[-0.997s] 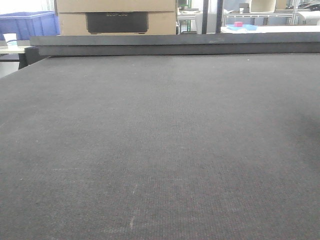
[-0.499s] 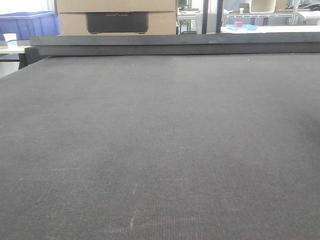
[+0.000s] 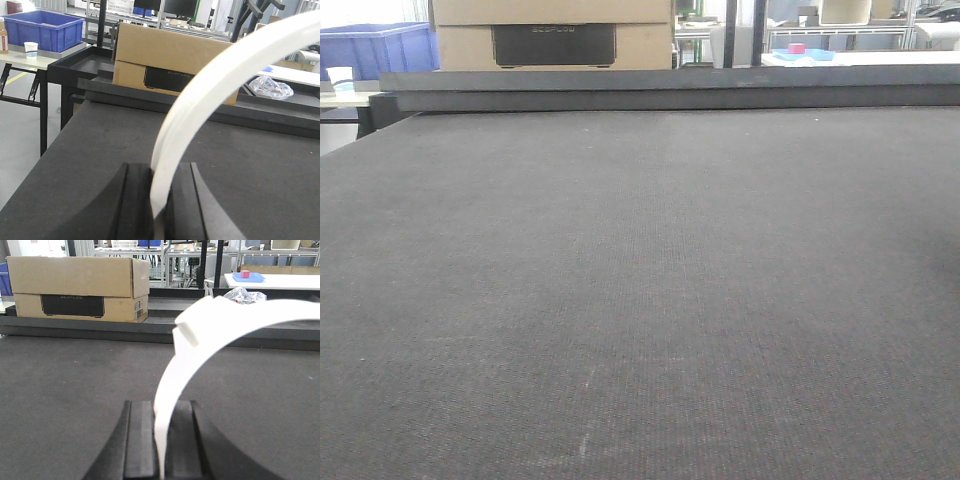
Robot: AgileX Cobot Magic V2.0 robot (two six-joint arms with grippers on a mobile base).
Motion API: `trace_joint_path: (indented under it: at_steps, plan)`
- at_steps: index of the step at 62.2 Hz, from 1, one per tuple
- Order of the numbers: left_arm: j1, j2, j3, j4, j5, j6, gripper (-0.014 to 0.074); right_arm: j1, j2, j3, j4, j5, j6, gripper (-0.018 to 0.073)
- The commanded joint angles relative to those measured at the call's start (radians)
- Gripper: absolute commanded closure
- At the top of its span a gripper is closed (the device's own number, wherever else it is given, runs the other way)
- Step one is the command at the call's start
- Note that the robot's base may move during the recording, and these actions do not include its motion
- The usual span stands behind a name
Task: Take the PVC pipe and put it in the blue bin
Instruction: 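Hold both pipe pieces and back the base away from the table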
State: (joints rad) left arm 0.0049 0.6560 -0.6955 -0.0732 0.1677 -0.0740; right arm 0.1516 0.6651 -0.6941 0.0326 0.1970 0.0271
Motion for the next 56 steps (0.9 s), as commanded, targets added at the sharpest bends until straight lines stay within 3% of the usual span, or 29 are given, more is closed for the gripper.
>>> trace_joint_path:
  at_steps: [1,56]
  plan:
    - [-0.002,-0.006,-0.004,-0.008,-0.032,0.0,0.0707,-0.001,-0.002,0.0,-0.007,-0.027,-0.003,0.0727]
    - [-0.002,-0.006,-0.004,-0.008,-0.032,0.0,0.0707,-0.001,-0.002,0.0,-0.007,-0.03,-0.003,0.0727]
